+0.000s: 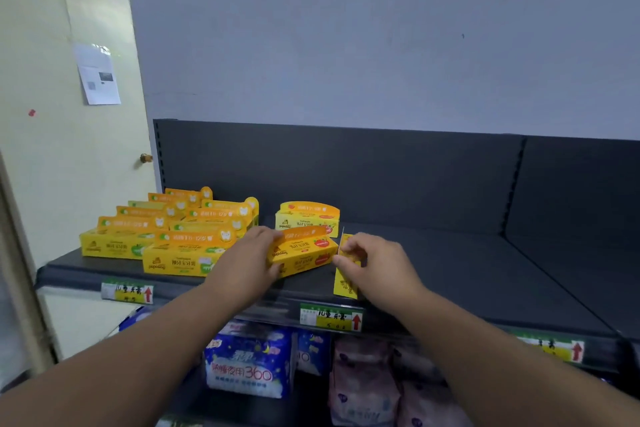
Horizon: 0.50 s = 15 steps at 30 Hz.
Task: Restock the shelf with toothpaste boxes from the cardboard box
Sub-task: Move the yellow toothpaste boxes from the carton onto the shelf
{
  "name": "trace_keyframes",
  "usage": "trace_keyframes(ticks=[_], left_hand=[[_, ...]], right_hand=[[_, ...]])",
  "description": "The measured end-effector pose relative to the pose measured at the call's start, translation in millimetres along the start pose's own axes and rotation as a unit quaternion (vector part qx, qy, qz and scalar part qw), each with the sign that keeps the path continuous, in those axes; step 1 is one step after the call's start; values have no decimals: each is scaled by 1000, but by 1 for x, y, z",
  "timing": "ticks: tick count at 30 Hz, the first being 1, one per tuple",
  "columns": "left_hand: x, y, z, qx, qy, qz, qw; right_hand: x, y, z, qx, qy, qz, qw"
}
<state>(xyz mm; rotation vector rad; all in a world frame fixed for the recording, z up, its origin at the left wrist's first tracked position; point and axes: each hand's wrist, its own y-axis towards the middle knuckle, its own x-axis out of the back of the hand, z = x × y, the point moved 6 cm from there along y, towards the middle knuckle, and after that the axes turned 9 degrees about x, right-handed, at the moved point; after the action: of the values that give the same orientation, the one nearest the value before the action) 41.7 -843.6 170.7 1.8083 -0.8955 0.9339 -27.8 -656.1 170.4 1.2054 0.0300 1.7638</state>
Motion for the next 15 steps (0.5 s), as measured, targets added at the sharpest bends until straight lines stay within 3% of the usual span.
trace_keyframes(ticks=[3, 5, 10, 12, 15], left_hand=[[-4, 9, -1, 11, 30, 13, 999], [-7, 14, 0, 17, 50, 31, 998], [-14, 25, 2, 22, 90, 66, 993], [-15, 30, 3, 20, 103, 73, 992], [-16, 39, 6, 11, 128, 84, 988]], right_hand=[[6, 11, -15, 23, 10, 44, 999], [9, 18, -23, 56, -61, 105, 991], [-3, 33, -21, 160, -229, 266, 922], [-9, 42, -19, 172, -238, 276, 915], [-13, 56, -21, 161, -209, 230, 937]])
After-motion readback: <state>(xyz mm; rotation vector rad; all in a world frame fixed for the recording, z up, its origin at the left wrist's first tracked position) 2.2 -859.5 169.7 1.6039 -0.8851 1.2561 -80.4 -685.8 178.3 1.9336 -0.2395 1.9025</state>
